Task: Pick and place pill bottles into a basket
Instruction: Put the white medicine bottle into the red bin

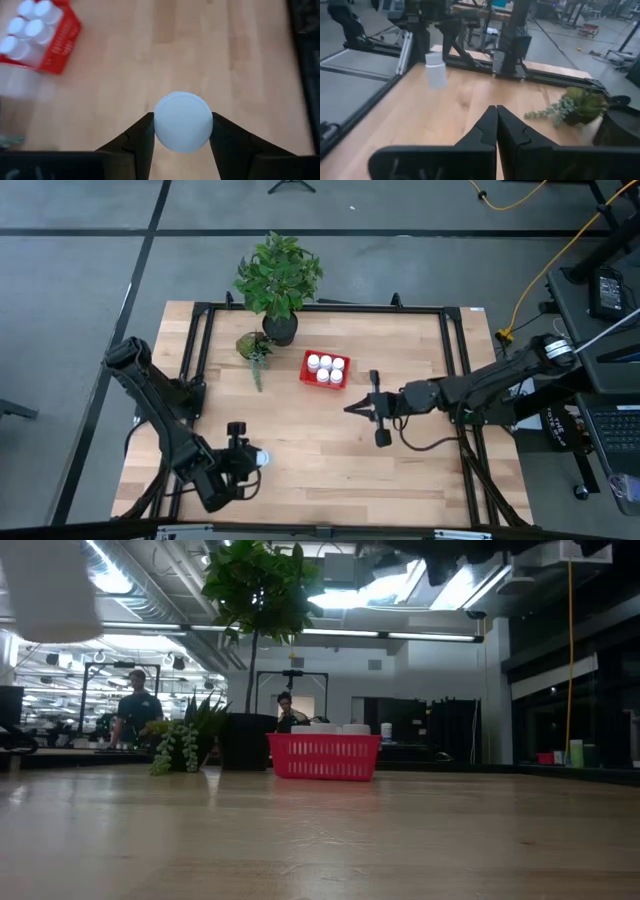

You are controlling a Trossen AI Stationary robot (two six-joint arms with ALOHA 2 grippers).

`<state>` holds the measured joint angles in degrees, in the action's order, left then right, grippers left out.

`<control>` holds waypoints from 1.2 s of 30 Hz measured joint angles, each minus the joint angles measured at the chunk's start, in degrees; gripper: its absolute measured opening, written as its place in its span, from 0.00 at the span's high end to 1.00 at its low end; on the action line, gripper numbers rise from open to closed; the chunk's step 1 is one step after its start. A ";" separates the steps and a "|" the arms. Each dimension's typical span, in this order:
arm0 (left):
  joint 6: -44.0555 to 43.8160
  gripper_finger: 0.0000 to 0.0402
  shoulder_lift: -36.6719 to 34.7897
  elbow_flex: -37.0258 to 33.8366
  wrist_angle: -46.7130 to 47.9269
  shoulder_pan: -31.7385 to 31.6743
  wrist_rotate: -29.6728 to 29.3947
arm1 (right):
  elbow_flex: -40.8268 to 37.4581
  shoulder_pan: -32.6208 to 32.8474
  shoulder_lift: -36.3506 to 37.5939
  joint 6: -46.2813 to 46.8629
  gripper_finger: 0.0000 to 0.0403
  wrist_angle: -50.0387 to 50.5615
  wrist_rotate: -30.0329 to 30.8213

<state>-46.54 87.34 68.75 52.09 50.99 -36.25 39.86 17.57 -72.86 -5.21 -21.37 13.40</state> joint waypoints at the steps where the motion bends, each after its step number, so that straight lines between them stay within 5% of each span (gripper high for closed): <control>1: 0.52 0.61 -0.19 0.00 0.61 -0.71 -0.24 | -0.81 -0.47 0.63 -0.63 0.99 0.21 -0.04; 10: 13.63 0.61 -1.09 0.00 1.71 -12.22 3.21 | -10.19 -6.81 3.37 -2.72 1.00 -5.03 -0.55; 14: 20.44 0.61 -3.15 0.00 1.53 -18.73 5.85 | -13.21 -10.97 4.99 -2.98 1.00 -7.96 -5.63; 20: 32.15 0.61 -6.66 0.00 -2.00 -27.36 7.68 | -14.76 -16.55 7.04 -6.86 1.00 -7.11 -13.24; 36: 55.94 0.61 -6.94 0.00 -7.95 -46.26 21.48 | -14.78 -24.09 7.08 -7.09 0.99 -4.27 -18.20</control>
<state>9.39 80.40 68.75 44.14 4.72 -14.77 25.08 -6.52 -65.78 -12.30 -25.64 -4.80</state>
